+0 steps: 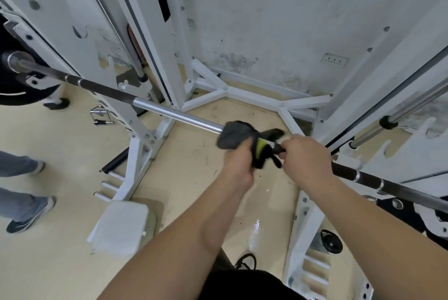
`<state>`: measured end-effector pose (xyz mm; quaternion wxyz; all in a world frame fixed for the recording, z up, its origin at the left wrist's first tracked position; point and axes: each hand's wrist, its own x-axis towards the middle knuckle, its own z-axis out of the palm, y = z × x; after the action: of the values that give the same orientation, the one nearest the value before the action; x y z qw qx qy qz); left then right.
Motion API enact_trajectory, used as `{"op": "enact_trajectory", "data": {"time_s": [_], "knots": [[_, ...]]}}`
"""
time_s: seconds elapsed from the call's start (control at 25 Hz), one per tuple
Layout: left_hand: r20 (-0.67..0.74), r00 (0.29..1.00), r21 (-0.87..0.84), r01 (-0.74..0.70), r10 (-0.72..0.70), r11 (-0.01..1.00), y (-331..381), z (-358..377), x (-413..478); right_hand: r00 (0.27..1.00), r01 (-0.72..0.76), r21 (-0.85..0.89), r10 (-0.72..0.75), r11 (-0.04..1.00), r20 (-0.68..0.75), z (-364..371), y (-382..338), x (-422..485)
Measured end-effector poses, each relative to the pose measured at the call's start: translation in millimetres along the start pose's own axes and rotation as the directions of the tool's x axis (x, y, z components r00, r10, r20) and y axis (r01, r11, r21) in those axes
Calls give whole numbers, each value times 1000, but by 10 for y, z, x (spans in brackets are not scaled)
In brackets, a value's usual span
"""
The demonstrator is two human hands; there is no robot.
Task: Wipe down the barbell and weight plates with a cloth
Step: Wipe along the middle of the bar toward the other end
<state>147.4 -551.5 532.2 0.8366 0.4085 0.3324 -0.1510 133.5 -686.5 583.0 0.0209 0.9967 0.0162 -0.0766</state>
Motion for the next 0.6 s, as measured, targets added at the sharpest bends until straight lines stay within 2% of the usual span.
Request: {"op": "enact_trajectory", "data": {"time_s": [0.12,0.2,0.32,0.44,0.52,0.6], "knots": [[-189,972,-88,-157,139,984,456,-349,349,1000,-12,-24,12,1000,-8,31,-27,18],[-258,954,4,-154,150,988,538,-422,435,1000,-18,-21,19,1000,3,40,-40,44],[-187,977,144,-76,102,987,165,-111,244,999,-50,7,50,999,16,-2,-60,57],[-4,990,258,134,-138,957,-253,85,10,993,-113,7,113,994,29,-33,-120,58],[43,973,270,209,-229,940,-230,15,-14,988,-146,14,145,989,46,-36,-171,14],[27,981,202,181,-190,963,126,-174,78,981,-189,57,186,980,46,-34,-249,25]]}}
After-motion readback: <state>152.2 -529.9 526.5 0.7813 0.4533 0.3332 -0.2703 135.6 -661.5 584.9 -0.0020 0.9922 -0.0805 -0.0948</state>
